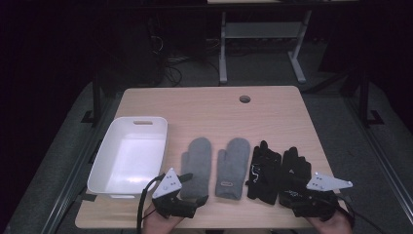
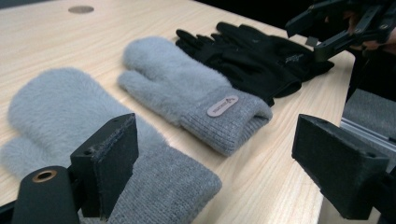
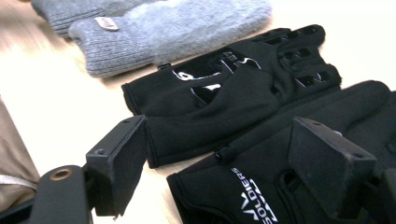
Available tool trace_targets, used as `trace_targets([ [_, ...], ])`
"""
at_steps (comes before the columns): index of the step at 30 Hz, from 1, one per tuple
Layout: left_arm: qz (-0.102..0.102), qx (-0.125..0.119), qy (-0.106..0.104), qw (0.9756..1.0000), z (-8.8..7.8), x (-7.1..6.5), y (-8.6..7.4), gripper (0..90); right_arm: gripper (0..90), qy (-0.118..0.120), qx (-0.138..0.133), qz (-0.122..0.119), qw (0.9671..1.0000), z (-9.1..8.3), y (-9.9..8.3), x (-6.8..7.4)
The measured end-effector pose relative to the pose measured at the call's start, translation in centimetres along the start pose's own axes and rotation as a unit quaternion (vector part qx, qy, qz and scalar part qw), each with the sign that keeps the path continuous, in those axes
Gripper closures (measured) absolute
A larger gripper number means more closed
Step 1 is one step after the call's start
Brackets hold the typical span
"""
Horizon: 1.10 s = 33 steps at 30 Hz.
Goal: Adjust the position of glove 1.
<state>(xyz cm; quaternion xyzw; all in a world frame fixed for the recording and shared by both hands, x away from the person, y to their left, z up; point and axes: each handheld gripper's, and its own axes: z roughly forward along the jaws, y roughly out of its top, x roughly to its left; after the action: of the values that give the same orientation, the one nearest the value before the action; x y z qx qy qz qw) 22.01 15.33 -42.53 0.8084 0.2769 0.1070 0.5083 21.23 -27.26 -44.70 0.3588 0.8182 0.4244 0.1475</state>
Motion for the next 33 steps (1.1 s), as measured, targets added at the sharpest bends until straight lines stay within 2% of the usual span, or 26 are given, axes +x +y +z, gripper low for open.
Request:
trace_targets([
  [3,-0.005,-0.004,0.000,1.0000,-0.1,0.1,0.0,14.2,18.8,0.010,-0.004,-0.005,0.9999,0.0,0.5,0.2],
  [11,0.007,-0.003,0.004,1.0000,-0.6,0.1,0.1,14.1,17.6,0.035,-0.004,-0.033,0.9989,0.0,3.2,0.8],
  [12,0.009,-0.006,0.007,0.9999,-0.7,0.0,0.1,14.1,17.5,0.042,-0.004,-0.045,0.9981,0.1,4.2,0.8],
  [14,0.006,-0.007,0.005,0.9999,-0.7,0.0,0.1,14.2,17.5,0.045,-0.001,-0.048,0.9978,0.2,4.8,0.8],
  [20,0.004,-0.006,0.006,1.0000,-0.9,0.1,0.0,14.2,17.2,0.072,0.011,-0.072,0.9947,0.8,8.2,0.7],
  [27,0.009,-0.007,0.008,0.9999,-1.2,0.0,0.0,14.2,16.8,0.088,0.024,-0.092,0.9916,2.8,11.2,0.8],
  [30,0.010,-0.008,0.008,0.9999,-1.3,0.0,-0.1,14.2,16.9,0.097,0.036,-0.105,0.9891,4.0,12.4,1.2],
  [33,0.007,-0.007,0.009,0.9999,-1.5,0.0,-0.1,14.2,17.0,0.107,0.054,-0.122,0.9853,5.5,13.5,1.6],
])
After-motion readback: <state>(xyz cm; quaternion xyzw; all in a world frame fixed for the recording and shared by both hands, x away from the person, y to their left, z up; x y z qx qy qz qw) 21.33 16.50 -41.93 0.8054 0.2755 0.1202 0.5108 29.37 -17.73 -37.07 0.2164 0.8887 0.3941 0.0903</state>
